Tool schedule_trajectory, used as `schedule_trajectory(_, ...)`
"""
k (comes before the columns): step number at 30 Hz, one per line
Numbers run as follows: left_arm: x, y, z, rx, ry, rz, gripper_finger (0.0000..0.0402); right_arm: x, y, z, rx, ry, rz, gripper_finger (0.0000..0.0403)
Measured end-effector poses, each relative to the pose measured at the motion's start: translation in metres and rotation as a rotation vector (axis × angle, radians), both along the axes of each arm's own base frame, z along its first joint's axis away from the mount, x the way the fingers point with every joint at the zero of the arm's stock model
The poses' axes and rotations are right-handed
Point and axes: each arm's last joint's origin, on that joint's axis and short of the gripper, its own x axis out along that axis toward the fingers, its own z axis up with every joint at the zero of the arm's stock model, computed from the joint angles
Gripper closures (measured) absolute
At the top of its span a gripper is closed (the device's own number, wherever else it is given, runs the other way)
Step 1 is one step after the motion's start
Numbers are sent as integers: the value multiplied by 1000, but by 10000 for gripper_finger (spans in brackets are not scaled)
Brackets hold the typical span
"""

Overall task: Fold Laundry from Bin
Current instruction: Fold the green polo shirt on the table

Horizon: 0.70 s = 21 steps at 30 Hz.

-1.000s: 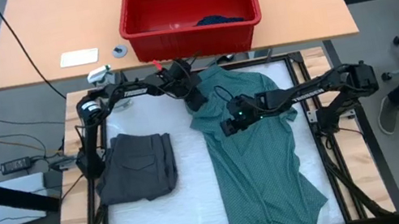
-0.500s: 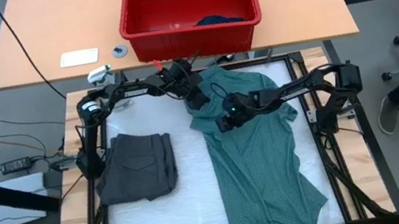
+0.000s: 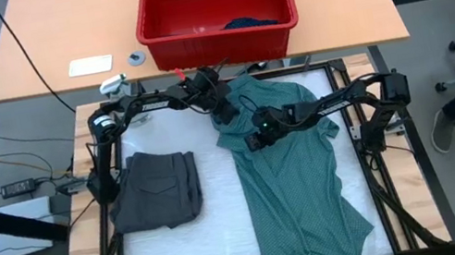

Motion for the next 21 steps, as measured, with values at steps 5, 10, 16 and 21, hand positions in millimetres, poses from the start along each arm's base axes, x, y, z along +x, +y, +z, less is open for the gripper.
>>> schedule_trajectory(5,3,-1,-4,30,-5,-26,364,-1,-2,0,-9,1,6,394)
schedule_trajectory(10,3,-2,-5,25,-6,-33,397,-1,-4,0,6,-3,10,396)
schedule_trajectory(16,10,4,21,1,-41,-36,400,-6,-2,15,35,-25,-25,398)
schedule_trajectory(21,23,9,67,68,-129,-53,400,-17,5,38,40,-39,-74,398)
